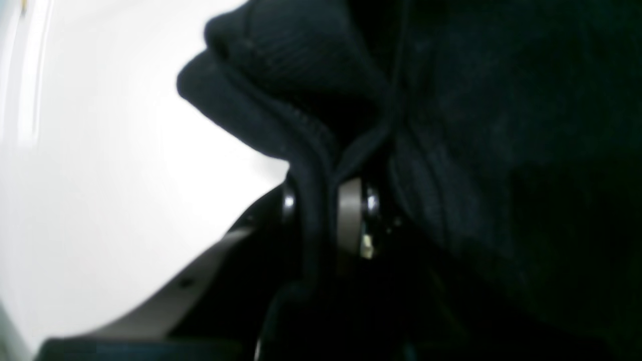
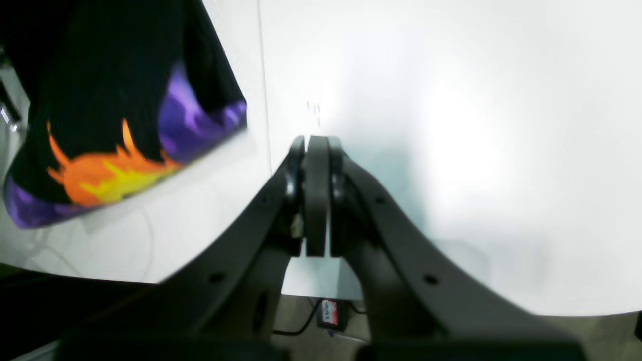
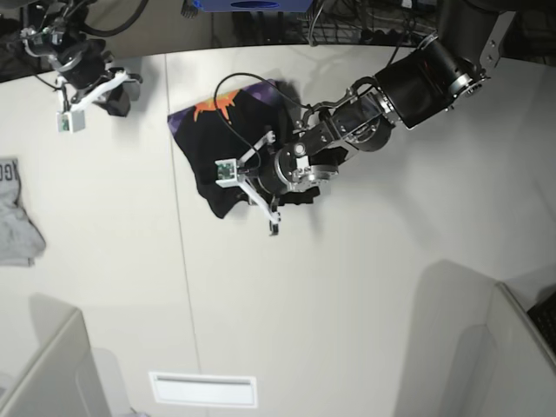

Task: Fold the T-shirt properly
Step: 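Grasp the bundle edge with the left gripper and flip it over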

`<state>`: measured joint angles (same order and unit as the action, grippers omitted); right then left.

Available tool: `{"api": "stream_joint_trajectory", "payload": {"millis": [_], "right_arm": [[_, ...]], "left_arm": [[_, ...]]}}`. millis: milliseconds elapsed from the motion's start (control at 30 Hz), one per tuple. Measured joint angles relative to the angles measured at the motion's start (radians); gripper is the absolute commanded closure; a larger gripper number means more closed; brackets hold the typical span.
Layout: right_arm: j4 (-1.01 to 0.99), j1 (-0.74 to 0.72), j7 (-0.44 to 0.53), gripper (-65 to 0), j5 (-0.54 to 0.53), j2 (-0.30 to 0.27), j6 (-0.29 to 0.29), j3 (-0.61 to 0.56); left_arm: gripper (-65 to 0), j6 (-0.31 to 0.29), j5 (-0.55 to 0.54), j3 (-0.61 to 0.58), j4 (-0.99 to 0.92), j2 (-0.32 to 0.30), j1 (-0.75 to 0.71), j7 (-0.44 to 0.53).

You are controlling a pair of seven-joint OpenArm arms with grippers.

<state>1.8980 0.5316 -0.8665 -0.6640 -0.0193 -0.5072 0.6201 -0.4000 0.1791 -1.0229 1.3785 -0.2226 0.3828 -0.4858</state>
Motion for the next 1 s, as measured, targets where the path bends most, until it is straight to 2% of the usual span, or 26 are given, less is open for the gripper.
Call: {"api": "stream_joint_trajectory", "payload": {"millis": [167,300,400,533,633,767,900,1000], "right_arm": [[-0.065,0.018,0.0,0.0,0.01,-0.008,0.0,0.0],[-0.101,-0.013,-0.005,0.0,0.015,-0.009,0.001,-0.005],[-0.124,-0.089,-0.002,0.0,0.115,-0.021,0.001,-0.016],[-0.132,-0.123,0.008,0.0,0.238,-0.019,0.001,-0.136],[-0.136,-0.118,0.003,0.0,0.25,0.004,0.0,-0.19],[-0.135,-0.124,0.012,0.0,0.253,-0.006,0.0,-0.189],[-0.093,-0.054,0.016,0.0,0.254,-0.005,0.0,-0.225],[-0.058,-0.035,0.011,0.0,0.254,-0.002,0.0,-0.257]], "left_arm": [[0.0,-0.079,-0.023,-0.008,-0.026,0.018,0.047,0.015],[0.0,-0.124,-0.024,-0.007,-0.114,0.074,0.098,0.02],[0.0,-0.125,-0.023,-0.003,-0.158,0.108,0.105,0.026],[0.0,-0.125,-0.014,-0.004,-0.175,0.138,0.108,0.019],[0.0,-0.125,-0.014,-0.006,-0.178,0.151,0.106,0.018],[0.0,-0.128,-0.014,-0.005,-0.179,0.155,0.109,0.013],[0.0,-0.133,-0.015,-0.008,-0.183,0.158,0.124,0.015],[0.0,-0.135,-0.009,-0.009,-0.197,0.153,0.124,0.106]]}}
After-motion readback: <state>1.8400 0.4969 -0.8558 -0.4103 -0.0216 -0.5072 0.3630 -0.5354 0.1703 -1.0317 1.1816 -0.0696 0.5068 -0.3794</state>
